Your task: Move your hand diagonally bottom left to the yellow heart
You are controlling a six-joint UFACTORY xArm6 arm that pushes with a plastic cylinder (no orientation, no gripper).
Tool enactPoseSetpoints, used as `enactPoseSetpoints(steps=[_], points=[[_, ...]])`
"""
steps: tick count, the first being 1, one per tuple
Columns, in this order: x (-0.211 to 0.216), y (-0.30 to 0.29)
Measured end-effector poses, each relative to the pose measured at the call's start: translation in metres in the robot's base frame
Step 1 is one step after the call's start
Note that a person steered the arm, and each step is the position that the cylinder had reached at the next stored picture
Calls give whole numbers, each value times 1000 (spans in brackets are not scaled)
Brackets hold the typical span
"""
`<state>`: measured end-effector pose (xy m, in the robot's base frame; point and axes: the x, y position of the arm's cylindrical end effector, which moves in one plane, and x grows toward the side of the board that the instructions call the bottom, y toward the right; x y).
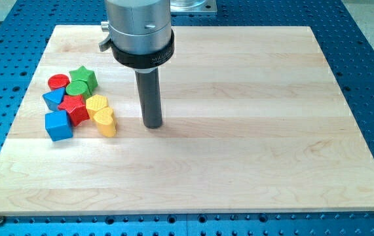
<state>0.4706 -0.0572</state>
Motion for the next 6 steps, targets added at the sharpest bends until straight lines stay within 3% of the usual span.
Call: enactPoseSetpoints(steps=[5,6], points=[[-1,-4],[69,-2]])
